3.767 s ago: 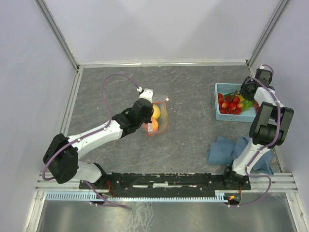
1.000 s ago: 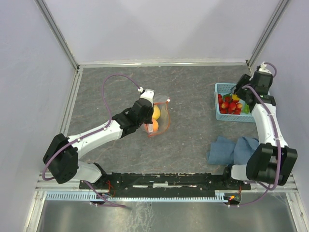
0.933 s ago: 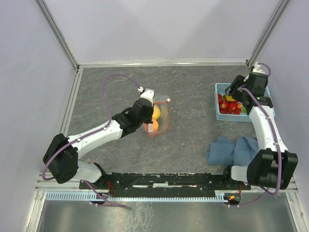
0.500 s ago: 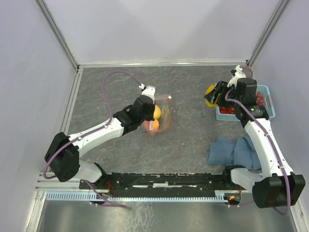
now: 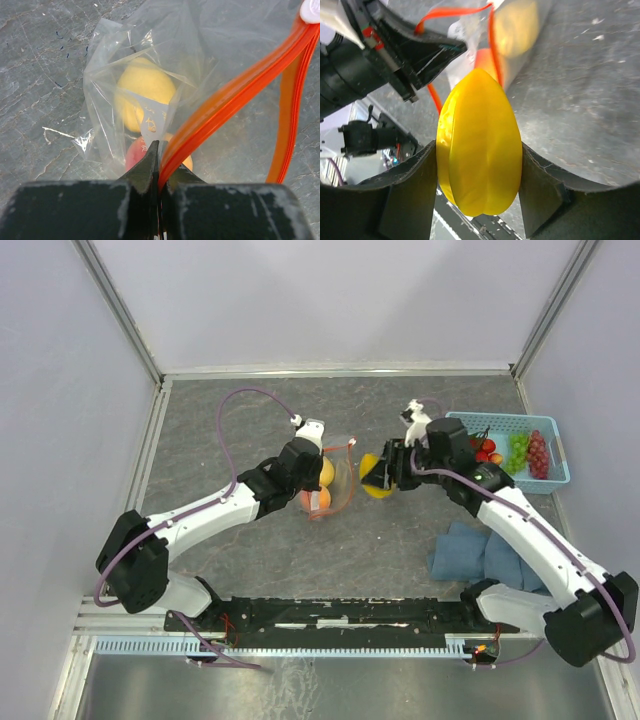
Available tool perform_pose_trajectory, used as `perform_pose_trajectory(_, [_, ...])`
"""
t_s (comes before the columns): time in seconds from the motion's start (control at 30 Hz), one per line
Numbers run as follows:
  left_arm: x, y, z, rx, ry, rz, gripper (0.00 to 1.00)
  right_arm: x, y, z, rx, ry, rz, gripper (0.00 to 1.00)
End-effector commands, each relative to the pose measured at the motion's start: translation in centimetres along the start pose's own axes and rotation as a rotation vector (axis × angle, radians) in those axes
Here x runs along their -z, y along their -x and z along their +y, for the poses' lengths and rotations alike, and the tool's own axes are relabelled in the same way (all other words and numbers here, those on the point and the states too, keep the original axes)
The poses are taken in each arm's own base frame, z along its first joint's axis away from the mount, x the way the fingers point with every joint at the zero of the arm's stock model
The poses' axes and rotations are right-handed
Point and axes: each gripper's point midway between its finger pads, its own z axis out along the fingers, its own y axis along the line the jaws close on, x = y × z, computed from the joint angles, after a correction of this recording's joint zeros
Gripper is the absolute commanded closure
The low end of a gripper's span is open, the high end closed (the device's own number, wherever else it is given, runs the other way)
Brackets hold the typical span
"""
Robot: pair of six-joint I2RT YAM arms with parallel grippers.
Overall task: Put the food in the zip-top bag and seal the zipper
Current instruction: Pick up the fake fruit from the bin, then place the fake fruit in the zipper food storage bag.
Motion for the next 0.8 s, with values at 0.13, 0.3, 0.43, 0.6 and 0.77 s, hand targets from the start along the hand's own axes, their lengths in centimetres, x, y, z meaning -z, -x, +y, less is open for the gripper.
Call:
perform_pose_trajectory(0.13, [0.4,2.0,-0.8,-0.013,-0.038,-0.042,0.97,-3.7,-1.8,5.1,0.062,0.13,0.106,0.58])
perform_pose_trajectory(0.3, [0.6,1.9,-1.0,-0.011,-0.055,-0.043,0.97,-6.0,-2.6,5.5,0.072,0.142,0.145,0.58])
perform_pose_trajectory(0.43, [0.9,1.8,-1.1,-0.012,-0.061,-0.044,0.97,-7.7,-2.3,4.3,0.087,0.092,0.136,0.58])
perform_pose_trajectory(0.6, [1.0,1.5,-1.3,-0.014,-0.078,-0.035,0.97,-9.8,-1.7,3.8,0.125,0.088,0.122,0.57])
perform_pose_trajectory(0.77, [1.2,1.4,-1.9,-0.017,-0.107,-0.032,0.97,-12.1,-0.7,2.6,0.156,0.045,0.093,0.54])
